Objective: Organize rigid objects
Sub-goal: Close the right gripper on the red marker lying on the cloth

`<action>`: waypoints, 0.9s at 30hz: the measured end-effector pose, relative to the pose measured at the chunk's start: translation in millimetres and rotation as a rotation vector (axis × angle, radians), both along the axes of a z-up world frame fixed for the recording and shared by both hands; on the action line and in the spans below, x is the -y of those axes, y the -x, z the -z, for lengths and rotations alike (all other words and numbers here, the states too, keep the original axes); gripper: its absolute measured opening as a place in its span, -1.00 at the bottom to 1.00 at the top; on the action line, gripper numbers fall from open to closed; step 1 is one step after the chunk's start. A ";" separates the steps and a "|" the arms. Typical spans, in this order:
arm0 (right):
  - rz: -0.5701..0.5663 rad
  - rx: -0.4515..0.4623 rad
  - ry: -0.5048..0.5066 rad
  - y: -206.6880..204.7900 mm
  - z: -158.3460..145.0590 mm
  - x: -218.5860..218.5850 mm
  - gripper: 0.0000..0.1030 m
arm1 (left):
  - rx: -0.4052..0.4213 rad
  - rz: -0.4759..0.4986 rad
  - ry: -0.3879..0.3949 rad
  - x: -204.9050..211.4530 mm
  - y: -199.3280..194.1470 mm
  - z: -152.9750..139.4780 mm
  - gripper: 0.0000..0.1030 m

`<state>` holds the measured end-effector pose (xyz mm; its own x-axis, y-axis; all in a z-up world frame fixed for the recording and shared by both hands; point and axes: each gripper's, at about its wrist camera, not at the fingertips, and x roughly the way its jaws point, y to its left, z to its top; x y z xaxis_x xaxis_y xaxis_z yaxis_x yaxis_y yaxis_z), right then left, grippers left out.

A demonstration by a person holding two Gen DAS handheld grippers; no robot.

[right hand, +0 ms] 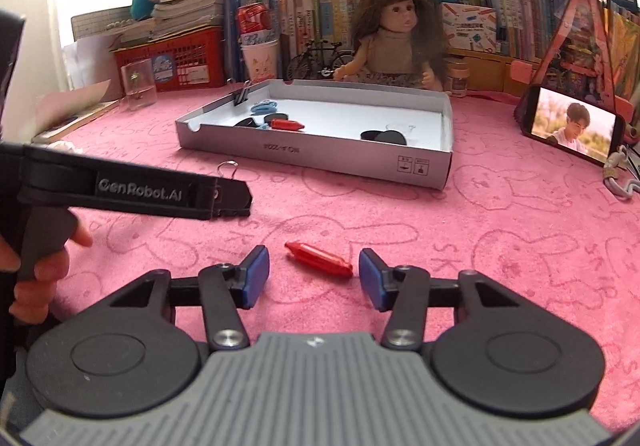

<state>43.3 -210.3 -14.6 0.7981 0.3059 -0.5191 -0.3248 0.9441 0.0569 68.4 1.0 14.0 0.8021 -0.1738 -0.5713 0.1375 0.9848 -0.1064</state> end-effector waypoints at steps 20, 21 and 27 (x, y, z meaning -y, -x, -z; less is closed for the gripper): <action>0.008 0.021 0.049 -3.2 0.7 1.3 -0.74 | -0.013 -0.009 0.015 0.9 -1.7 3.2 0.53; 0.003 0.026 0.055 -4.4 0.0 2.6 -0.74 | -0.014 -0.005 0.014 2.5 -2.2 3.4 0.53; -0.039 0.043 0.138 -14.4 -1.4 14.6 -0.73 | -0.016 0.004 0.001 5.7 -2.6 4.7 0.52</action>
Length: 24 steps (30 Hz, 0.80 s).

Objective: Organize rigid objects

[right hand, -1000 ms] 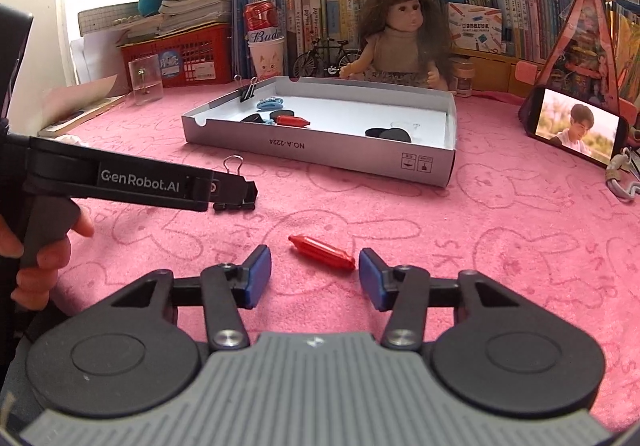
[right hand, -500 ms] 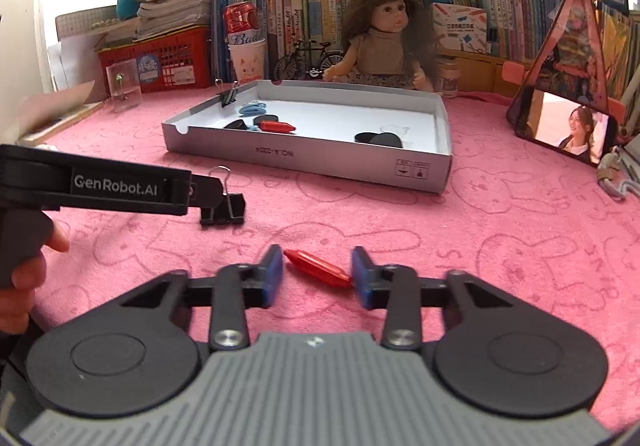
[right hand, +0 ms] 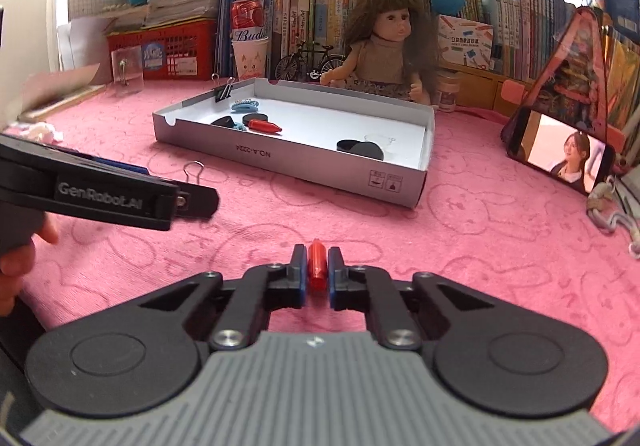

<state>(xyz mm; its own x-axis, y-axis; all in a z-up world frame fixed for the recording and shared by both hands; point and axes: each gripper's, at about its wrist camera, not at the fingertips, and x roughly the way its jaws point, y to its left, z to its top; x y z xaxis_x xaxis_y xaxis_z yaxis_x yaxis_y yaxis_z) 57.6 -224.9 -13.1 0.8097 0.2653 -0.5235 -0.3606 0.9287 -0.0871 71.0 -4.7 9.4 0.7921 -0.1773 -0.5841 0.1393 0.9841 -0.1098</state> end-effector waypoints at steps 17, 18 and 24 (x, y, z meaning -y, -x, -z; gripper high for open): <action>0.088 0.029 0.080 -1.7 -2.3 32.4 0.20 | -0.016 -0.025 -0.023 -8.1 -1.7 5.2 0.52; 0.088 0.027 0.080 -0.8 -2.6 33.7 0.21 | -0.016 -0.026 -0.023 -8.5 -1.6 5.4 0.52; 0.087 0.002 0.061 4.5 -3.2 40.7 0.21 | -0.015 -0.030 -0.019 -7.6 -1.7 5.8 0.52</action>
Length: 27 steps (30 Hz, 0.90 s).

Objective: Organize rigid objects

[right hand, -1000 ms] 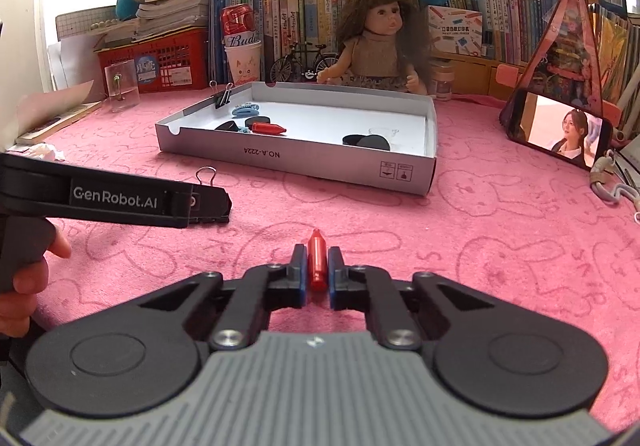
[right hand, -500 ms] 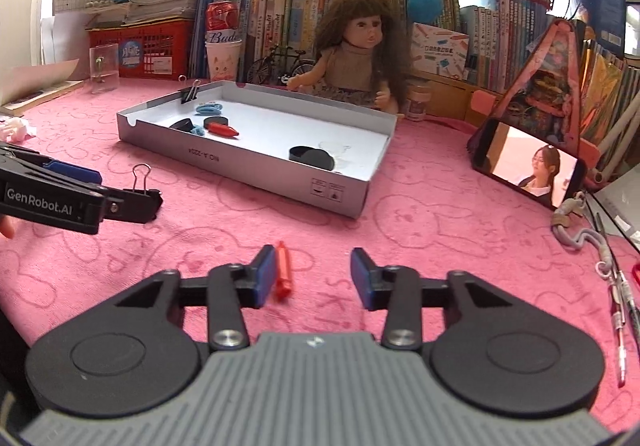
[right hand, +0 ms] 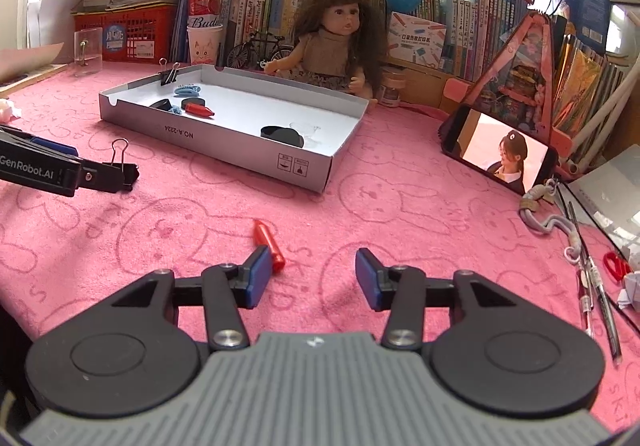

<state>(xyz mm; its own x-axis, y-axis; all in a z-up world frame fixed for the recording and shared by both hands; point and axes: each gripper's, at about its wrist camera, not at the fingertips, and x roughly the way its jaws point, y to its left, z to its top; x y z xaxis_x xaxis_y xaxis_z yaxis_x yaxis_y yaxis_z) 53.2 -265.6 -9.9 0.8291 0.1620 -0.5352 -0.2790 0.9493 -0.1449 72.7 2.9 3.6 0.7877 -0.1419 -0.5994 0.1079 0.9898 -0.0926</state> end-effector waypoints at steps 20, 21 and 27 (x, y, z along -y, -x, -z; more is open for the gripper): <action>0.151 0.005 -0.158 5.9 -10.9 5.0 0.21 | 0.005 -0.048 -0.029 -6.3 -1.2 0.4 0.46; 0.157 0.002 -0.189 6.1 -12.0 1.9 0.21 | 0.006 -0.058 -0.032 -7.6 -1.2 0.0 0.46; 0.274 -0.025 -0.291 0.1 -5.6 -15.7 0.29 | 0.022 -0.131 -0.052 -19.3 -1.4 -2.3 0.46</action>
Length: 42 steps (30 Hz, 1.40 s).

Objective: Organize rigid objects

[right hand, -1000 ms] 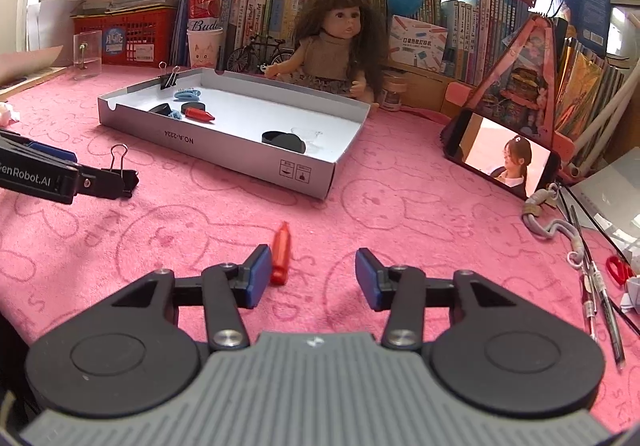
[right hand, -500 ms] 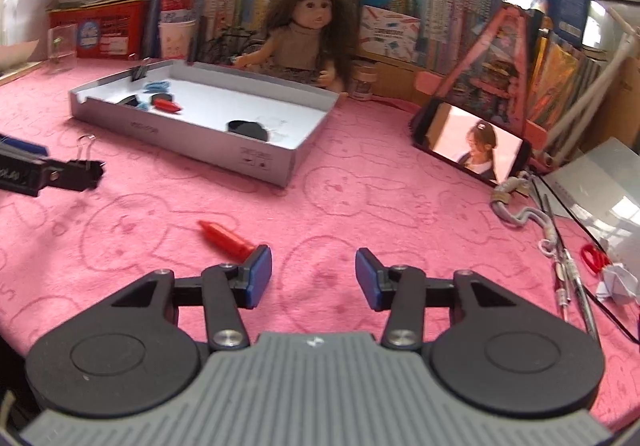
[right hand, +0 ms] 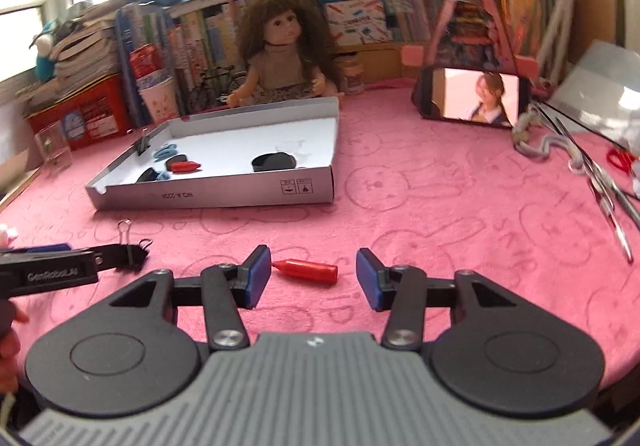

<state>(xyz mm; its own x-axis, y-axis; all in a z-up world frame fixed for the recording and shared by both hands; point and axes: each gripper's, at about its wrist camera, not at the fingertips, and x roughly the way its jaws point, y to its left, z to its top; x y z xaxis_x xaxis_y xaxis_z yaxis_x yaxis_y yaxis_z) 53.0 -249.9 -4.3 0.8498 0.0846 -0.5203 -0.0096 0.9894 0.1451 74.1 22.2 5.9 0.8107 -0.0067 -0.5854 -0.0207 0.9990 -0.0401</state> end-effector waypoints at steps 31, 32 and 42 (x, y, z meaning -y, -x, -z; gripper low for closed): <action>0.055 0.068 0.083 -11.7 12.3 -26.1 -0.05 | 0.019 0.158 -0.034 37.4 -5.0 4.4 -0.43; 0.055 0.072 0.082 -12.0 11.1 -25.3 -0.05 | 0.025 0.159 -0.028 36.3 -4.9 2.7 -0.43; 0.041 0.102 0.066 -18.0 -2.2 -16.6 -0.05 | 0.079 0.141 -0.011 30.2 -10.2 -15.4 -0.43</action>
<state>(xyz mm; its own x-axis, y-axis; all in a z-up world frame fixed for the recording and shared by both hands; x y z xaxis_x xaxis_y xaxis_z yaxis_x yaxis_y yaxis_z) 71.0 -233.3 -2.2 0.9005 0.0173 -0.4346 0.0196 0.9966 0.0803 84.3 -8.1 21.3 0.8458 -0.1173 -0.5204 0.1222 0.9922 -0.0249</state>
